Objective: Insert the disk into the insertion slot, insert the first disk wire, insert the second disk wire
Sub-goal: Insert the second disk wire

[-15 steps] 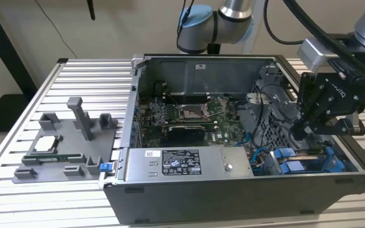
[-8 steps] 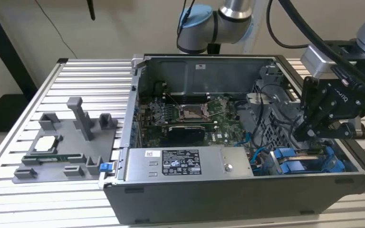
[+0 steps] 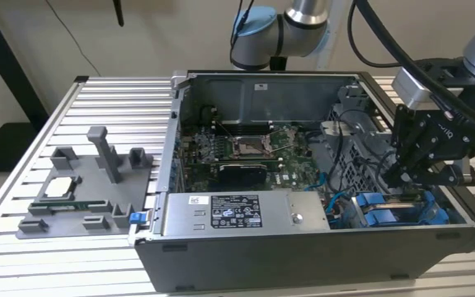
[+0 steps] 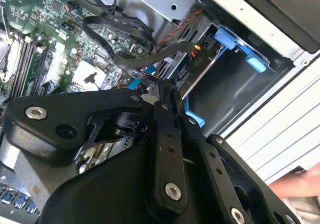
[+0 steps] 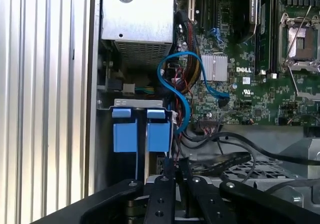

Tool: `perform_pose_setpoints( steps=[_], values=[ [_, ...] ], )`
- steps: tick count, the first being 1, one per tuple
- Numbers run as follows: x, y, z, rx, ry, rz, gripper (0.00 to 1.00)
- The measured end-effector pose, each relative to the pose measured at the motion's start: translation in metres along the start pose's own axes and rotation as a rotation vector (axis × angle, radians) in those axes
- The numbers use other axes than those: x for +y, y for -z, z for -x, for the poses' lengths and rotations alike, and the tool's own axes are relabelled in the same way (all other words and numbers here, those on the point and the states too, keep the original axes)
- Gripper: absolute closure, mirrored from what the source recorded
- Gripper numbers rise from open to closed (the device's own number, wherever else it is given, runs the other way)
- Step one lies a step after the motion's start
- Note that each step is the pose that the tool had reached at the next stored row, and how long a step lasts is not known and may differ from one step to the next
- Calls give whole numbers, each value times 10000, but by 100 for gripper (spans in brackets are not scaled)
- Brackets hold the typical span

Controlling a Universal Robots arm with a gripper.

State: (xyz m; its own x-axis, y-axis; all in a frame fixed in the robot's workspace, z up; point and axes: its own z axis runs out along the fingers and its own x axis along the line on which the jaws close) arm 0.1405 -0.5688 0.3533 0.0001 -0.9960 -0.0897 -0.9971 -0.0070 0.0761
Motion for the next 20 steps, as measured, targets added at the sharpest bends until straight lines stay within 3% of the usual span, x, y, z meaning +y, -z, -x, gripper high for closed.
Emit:
perform_pose_setpoints(
  steps=[8,14,16,20],
  values=[
    [-2,-2,-4,-1,1,-1,100],
    [-2,-3,-31,72,-28,-26,100],
    [-3,-14,-40,70,-29,-64,100],
    [-5,-41,-48,73,-16,-222,100]
  ],
)
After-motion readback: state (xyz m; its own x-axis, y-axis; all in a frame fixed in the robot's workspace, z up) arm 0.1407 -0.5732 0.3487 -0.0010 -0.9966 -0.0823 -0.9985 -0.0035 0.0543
